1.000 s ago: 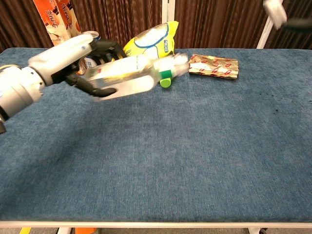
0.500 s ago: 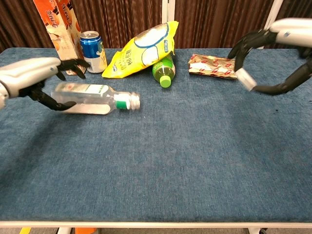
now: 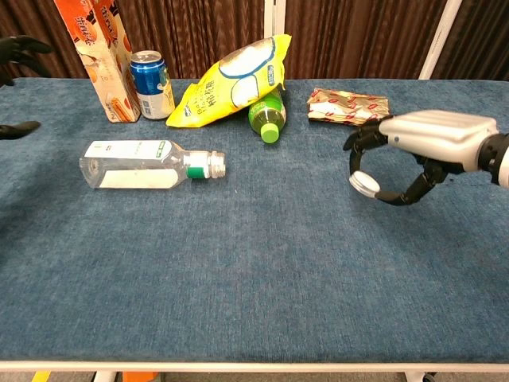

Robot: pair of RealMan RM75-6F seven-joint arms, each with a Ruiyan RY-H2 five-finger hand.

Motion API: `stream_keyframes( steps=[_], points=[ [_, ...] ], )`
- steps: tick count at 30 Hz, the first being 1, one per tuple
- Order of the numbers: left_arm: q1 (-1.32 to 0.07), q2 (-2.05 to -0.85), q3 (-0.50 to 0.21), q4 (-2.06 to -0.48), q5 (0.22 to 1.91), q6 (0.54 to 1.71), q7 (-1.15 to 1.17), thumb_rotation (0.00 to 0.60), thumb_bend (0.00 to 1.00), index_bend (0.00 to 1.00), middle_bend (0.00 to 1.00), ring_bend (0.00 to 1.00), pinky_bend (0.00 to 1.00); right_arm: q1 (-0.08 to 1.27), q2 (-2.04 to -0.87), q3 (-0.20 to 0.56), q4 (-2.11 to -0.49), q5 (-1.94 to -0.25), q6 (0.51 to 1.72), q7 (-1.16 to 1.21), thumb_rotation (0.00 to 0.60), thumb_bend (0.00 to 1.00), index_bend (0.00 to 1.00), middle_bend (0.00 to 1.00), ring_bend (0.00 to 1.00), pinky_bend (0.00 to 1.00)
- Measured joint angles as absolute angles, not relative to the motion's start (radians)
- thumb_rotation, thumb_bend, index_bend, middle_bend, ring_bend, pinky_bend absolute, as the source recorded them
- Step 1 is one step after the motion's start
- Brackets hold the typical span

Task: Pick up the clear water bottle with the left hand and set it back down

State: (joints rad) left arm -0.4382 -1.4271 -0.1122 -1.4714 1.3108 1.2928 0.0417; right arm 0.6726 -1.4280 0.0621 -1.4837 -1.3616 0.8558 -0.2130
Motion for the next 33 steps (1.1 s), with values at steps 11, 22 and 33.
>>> stream_keyframes(
  steps=[11, 22, 33],
  points=[
    [-0.377, -1.384, -0.129, -1.437, 1.280, 1.337, 0.018, 0.600, 0.28, 0.09, 0.17, 0.08, 0.18, 0.637, -1.374, 0.050, -1.519, -1.326, 0.913, -0.260, 0.600, 0.30, 0.06, 0.08, 0.00, 0.00],
    [-0.227, -1.295, -0.078, -1.374, 1.306, 1.458, -0.012, 0.600, 0.29, 0.14, 0.17, 0.05, 0.09, 0.383, -1.190, 0.034, -1.583, -1.398, 1.330, -0.076, 0.600, 0.33, 0.03, 0.03, 0.00, 0.00],
    [-0.086, -1.234, -0.004, -1.506, 1.379, 1.586, -0.003, 0.600, 0.28, 0.14, 0.17, 0.05, 0.09, 0.123, -1.067, -0.052, -1.581, -1.551, 1.618, 0.148, 0.600, 0.33, 0.03, 0.04, 0.00, 0.00]
  ],
)
